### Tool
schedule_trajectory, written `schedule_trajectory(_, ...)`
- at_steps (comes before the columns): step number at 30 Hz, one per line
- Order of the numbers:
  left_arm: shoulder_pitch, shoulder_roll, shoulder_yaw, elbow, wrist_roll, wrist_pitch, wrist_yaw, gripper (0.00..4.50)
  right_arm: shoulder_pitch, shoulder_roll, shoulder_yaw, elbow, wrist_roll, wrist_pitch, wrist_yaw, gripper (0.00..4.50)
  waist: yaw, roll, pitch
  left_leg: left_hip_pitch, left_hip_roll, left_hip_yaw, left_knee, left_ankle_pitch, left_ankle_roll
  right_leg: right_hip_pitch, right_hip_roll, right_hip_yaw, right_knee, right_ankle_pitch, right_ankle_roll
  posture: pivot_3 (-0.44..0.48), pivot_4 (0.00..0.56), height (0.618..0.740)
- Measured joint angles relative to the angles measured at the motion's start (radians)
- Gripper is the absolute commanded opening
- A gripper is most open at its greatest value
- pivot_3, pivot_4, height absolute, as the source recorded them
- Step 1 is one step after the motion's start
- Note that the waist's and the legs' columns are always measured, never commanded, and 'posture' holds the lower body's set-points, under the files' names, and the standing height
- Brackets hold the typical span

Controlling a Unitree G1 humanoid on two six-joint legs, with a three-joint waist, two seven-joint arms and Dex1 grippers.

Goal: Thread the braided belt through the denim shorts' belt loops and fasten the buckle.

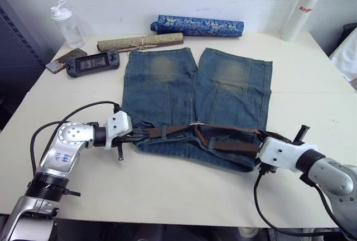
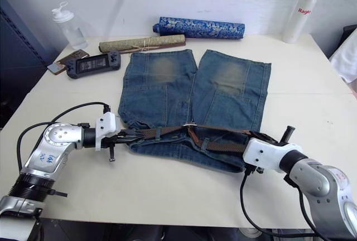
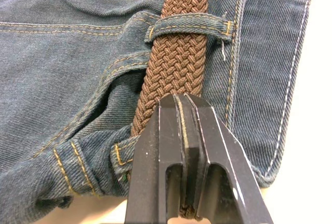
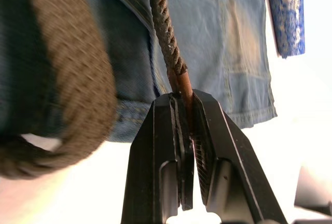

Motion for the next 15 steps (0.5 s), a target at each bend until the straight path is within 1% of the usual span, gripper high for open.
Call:
schedule_trajectory(4,-0.002,-0.003,0.011,0.064,0.000,-0.051,0.005,0.07,0.057,0.001,0.026,-0.013,0.007,-0.114,-0.001,0.00,-0.005,0.004,-0.002,0.002,0.001,0.001,0.000,-0.001,0.001,0.004,0.000,-0.001,0.000,-0.002,-0.001,0.000,0.150,0.637)
schedule_trajectory(8,-0.014,-0.015,0.031,0.110,-0.003,-0.069,0.006,0.07,0.100,0.028,0.096,-0.023,-0.015,-0.179,-0.014,0.00,-0.006,0.004,-0.002,0.005,0.002,0.001,0.000,-0.003,0.006,0.010,0.001,-0.002,0.000,-0.006,-0.005,0.000,0.150,0.637)
schedule_trajectory(9,-0.018,-0.023,0.040,0.123,-0.009,-0.064,0.006,0.07,0.103,0.038,0.117,-0.023,-0.028,-0.184,-0.019,0.00,-0.006,0.004,-0.002,0.010,0.002,0.001,0.000,-0.003,0.006,0.011,0.001,-0.002,0.000,-0.006,-0.005,0.000,0.150,0.637)
schedule_trajectory(12,-0.020,-0.029,0.069,0.130,-0.041,-0.006,-0.003,0.07,0.087,0.077,0.166,-0.025,-0.067,-0.173,-0.035,0.00,-0.007,0.001,-0.001,0.010,0.002,0.000,0.000,-0.003,0.005,0.010,0.002,-0.002,0.001,-0.006,-0.004,0.000,0.150,0.637)
schedule_trajectory(15,-0.009,-0.029,0.103,0.106,-0.083,0.077,-0.009,0.07,0.057,0.121,0.206,-0.032,-0.079,-0.114,-0.035,0.00,-0.010,-0.002,0.000,0.010,0.002,-0.002,0.000,-0.004,0.004,0.010,0.003,-0.002,0.002,-0.006,-0.002,0.000,0.150,0.637)
